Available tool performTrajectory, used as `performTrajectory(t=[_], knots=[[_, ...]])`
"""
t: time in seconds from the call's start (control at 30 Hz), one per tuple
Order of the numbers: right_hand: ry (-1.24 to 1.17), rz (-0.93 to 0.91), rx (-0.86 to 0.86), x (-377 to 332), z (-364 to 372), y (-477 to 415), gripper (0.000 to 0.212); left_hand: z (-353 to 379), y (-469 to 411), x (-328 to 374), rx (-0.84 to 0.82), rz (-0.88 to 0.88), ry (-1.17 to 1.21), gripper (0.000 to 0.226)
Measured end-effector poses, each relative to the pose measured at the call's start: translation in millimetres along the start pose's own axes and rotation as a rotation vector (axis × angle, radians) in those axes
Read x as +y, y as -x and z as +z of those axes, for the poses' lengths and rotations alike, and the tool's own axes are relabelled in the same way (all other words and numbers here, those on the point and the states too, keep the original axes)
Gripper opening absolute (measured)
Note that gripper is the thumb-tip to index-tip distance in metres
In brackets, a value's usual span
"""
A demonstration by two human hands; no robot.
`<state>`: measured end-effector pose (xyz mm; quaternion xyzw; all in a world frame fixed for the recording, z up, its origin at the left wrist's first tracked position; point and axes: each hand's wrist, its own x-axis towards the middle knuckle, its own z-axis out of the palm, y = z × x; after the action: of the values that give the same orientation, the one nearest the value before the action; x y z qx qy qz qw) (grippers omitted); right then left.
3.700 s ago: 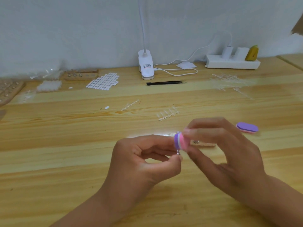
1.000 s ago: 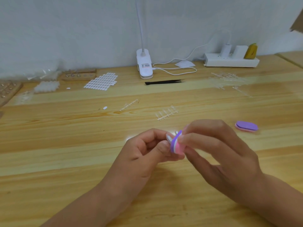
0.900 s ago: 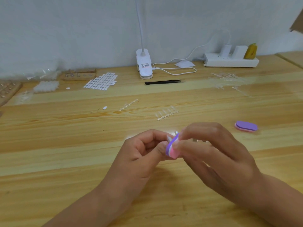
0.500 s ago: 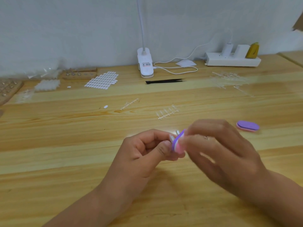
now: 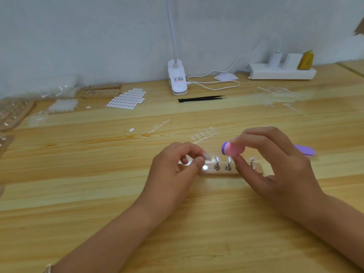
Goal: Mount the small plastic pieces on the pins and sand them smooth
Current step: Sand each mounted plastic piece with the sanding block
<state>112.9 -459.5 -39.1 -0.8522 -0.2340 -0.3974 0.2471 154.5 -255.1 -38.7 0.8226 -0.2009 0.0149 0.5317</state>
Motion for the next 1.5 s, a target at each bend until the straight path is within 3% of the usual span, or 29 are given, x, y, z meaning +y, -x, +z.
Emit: performTrajectory(t=[0.1,0.53,0.77,0.97,1.13,1.2,1.27,1.37,1.5], knots=[[-0.015,0.008,-0.017,0,2,1,0.017,2,-4,-2,-0.077,-0.014,-0.041,0.016],[0.038,0.154,-0.04,6,-5,-1,0.018,-5,3,6,-0.089,0.042,-0.421,0.016],[0.039,0.157,-0.026,6,-9,0,0.017,-25,8,5,-0.089,-0.004,-0.351,0.024],[0.013,0.107,-0.085,2,-6,2,0.016,-17,6,6,-0.009,0.104,-0.363,0.007],[-0.006,0.098,-0.101,2,-3,2,0.015,-13,12,10,0.081,0.452,-0.611,0.008],[-0.004,0.097,-0.093,3,-4,2,0.015,-14,14,13,0.151,0.494,-0.535,0.01],[-0.002,0.095,-0.071,4,-5,1,0.016,-15,17,19,0.193,0.405,-0.341,0.015],[-0.046,0.093,-0.04,1,-5,0,0.016,-14,22,24,0.139,0.265,-0.025,0.022],[-0.17,0.093,-0.012,-8,-5,3,0.016,-14,23,25,0.108,0.213,0.14,0.026]])
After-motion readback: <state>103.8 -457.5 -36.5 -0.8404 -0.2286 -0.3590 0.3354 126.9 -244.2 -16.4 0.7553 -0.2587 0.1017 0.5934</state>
